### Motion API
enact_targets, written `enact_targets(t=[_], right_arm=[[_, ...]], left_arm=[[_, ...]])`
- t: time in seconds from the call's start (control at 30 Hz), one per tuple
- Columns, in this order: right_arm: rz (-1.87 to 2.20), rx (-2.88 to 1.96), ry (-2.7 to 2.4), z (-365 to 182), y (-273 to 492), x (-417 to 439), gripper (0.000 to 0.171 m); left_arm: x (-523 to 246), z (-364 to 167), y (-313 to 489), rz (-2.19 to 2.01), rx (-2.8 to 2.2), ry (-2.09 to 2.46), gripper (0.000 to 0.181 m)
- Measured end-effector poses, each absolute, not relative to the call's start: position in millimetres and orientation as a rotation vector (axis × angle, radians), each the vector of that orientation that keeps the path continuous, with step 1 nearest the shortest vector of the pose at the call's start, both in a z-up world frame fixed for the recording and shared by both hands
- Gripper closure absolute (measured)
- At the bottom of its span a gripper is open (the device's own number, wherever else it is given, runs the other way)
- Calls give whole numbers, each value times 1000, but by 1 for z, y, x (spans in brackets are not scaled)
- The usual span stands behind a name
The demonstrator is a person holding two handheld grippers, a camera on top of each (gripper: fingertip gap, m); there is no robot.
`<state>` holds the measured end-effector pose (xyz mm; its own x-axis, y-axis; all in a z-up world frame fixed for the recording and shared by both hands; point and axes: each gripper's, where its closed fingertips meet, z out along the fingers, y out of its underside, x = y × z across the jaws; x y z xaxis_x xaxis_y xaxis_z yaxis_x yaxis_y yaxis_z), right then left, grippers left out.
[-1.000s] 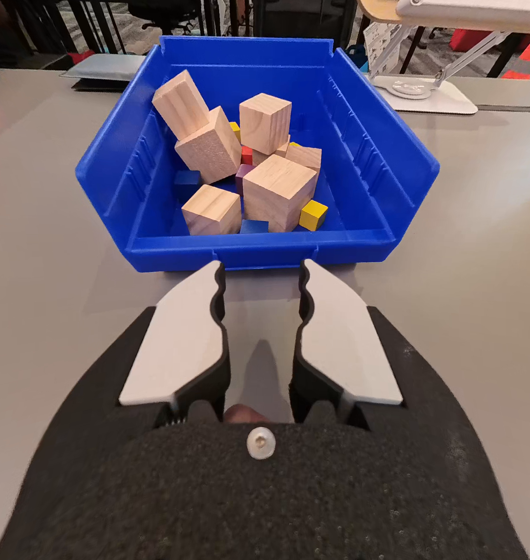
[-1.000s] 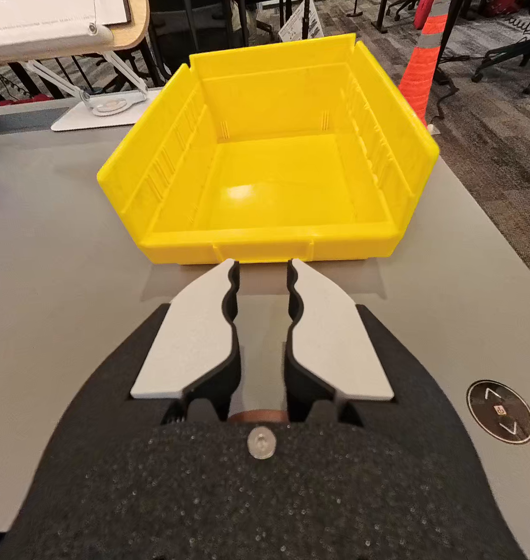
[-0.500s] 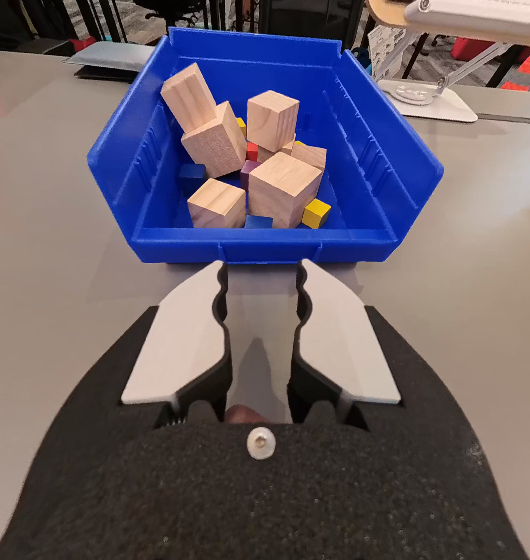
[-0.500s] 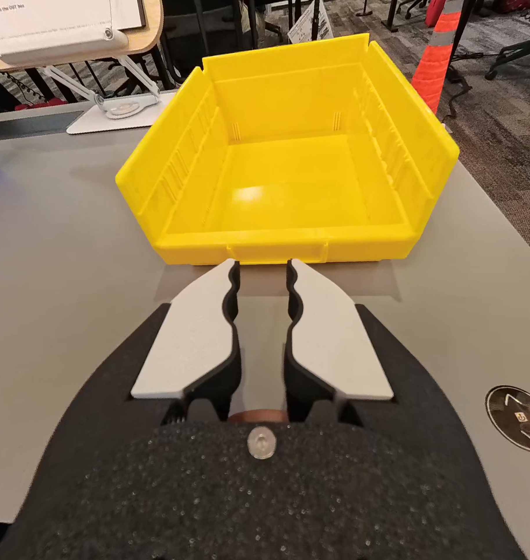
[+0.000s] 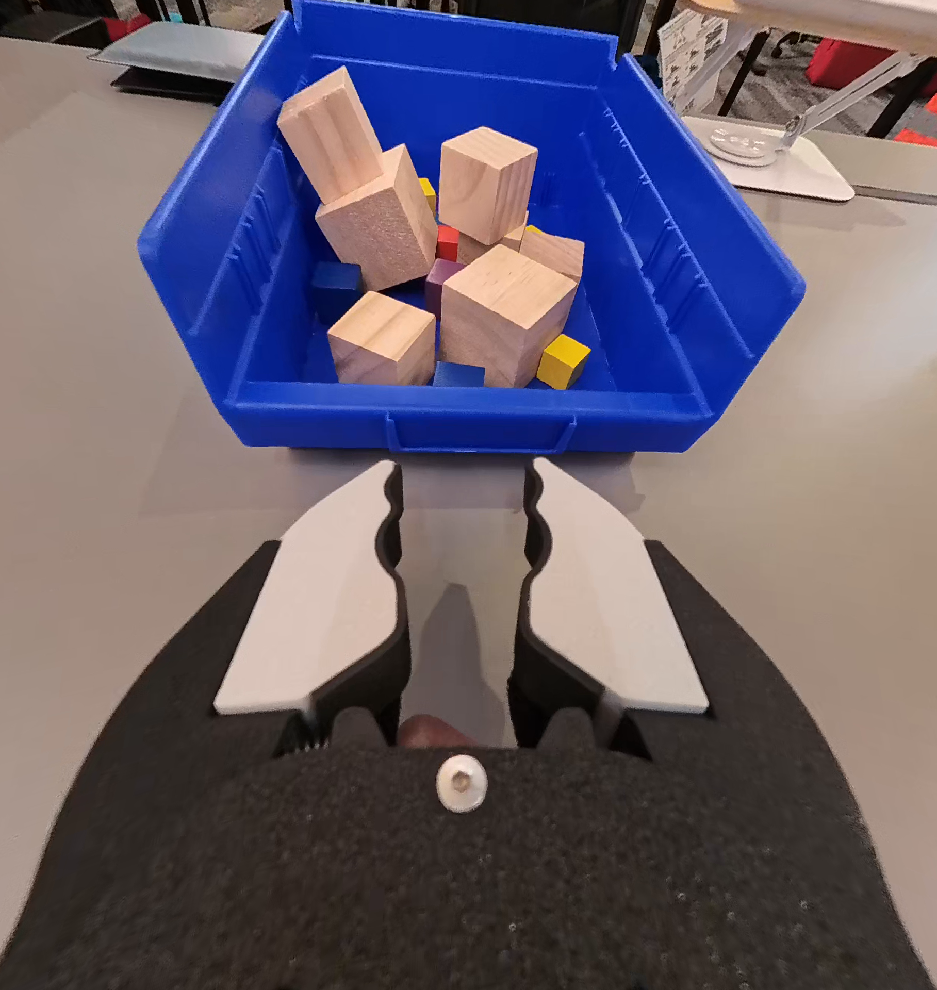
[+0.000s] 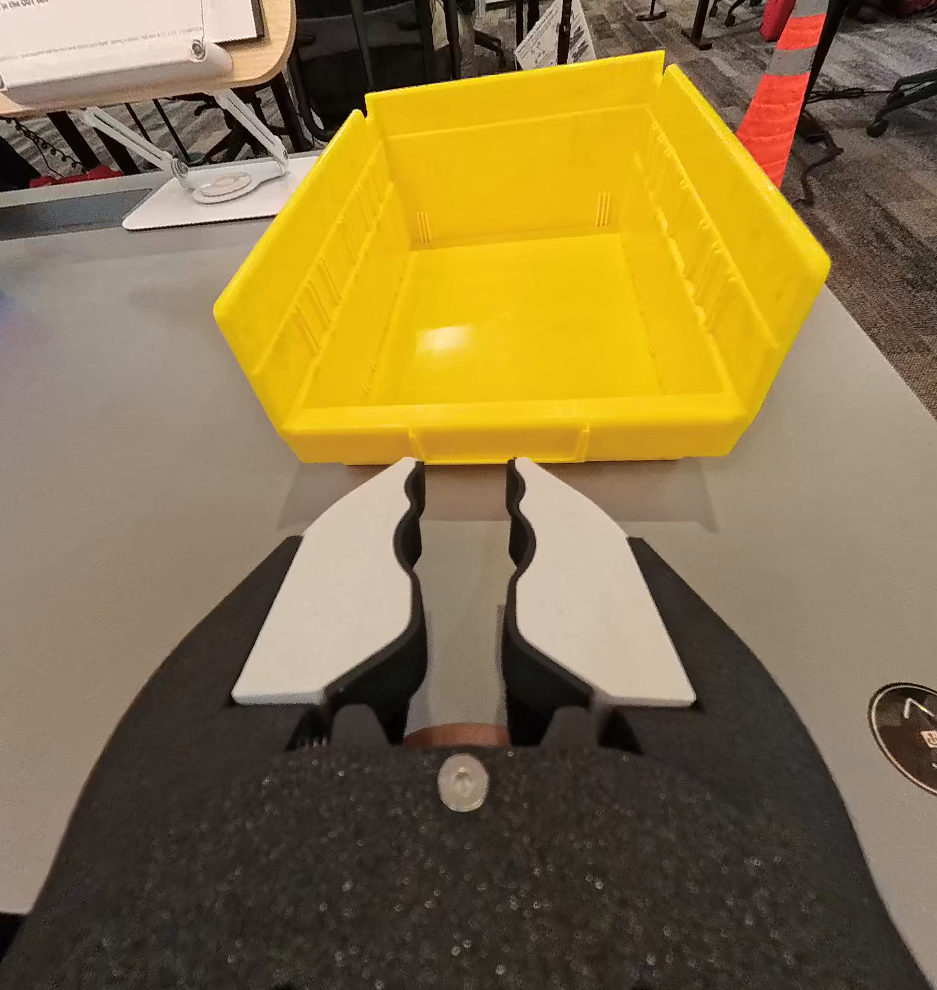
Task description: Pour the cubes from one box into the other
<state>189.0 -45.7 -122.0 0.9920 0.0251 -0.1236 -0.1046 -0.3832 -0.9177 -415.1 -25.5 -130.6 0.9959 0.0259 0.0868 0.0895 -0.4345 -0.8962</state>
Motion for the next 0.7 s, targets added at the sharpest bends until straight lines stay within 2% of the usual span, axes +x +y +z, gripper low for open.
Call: enact_targets(t=[0.37, 0.5, 0.6, 0.7], right_arm=[[125, -1957, 37, -121, -45, 185, 143], [133, -1959, 34, -120, -45, 182, 143], [115, -1959, 6, -121, -45, 178, 143], [98, -1972, -20, -123, -43, 173, 143]], left_arm=[[-431, -125, -26, -18, -1996, -93, 138], [-468, -113, -21, 46, -1974, -159, 139], [-496, -110, -8, 50, -1985, -154, 128], [-519, -113, 15, 64, -1985, -118, 130]])
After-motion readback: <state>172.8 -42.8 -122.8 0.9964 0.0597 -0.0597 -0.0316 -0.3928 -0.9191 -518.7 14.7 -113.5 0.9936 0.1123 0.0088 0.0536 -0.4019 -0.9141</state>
